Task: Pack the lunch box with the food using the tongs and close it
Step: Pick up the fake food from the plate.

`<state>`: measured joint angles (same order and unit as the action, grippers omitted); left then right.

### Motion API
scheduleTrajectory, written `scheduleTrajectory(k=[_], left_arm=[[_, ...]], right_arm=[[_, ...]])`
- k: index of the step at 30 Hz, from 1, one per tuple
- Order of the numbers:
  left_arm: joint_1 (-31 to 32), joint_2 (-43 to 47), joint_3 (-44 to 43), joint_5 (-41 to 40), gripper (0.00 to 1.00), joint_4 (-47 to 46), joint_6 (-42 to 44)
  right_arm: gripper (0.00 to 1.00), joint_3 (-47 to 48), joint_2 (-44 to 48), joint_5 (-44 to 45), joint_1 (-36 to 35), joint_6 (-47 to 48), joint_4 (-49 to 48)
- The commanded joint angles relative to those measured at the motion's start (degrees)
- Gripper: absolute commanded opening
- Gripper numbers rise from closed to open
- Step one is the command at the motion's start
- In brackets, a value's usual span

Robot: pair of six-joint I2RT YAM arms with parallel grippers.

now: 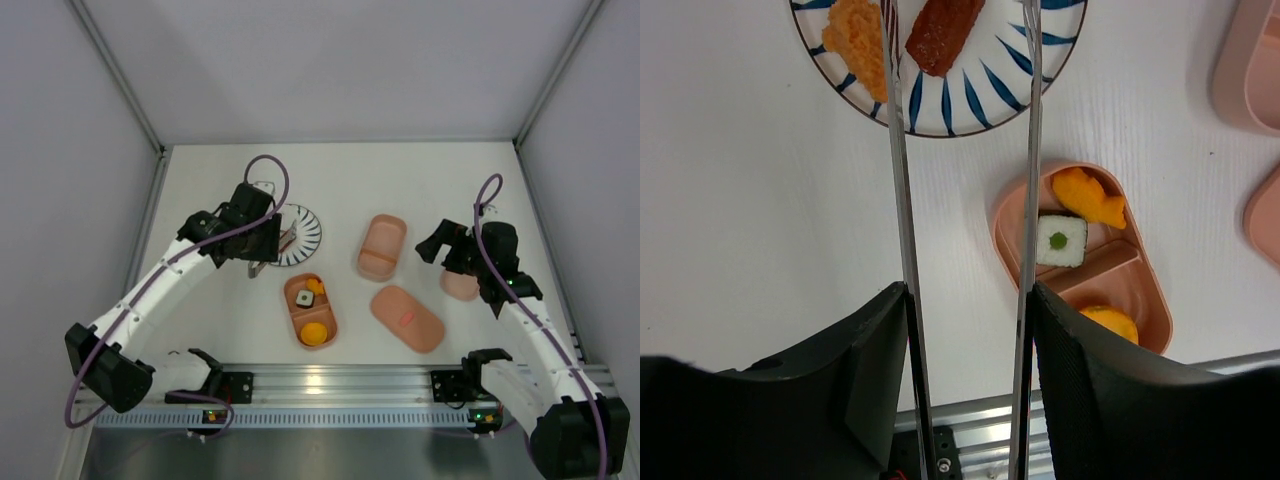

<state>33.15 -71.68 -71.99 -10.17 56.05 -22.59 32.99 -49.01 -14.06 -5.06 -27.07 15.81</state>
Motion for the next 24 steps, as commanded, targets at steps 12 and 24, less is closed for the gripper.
scheduleTrajectory(k=[12,24], left_arm=[[-2.5,-5.5,1.1,1.8,0.55,-9.3,-0.3],[-2.6,-7.0,3.6,2.9,0.55,-11.0,-0.9]], right_arm=[[0.99,0.5,-0.9,-1.4,0.9,-0.4,-4.6],[1.00,-0.1,-1.0,-1.2,0.9,-0.2,-4.4]])
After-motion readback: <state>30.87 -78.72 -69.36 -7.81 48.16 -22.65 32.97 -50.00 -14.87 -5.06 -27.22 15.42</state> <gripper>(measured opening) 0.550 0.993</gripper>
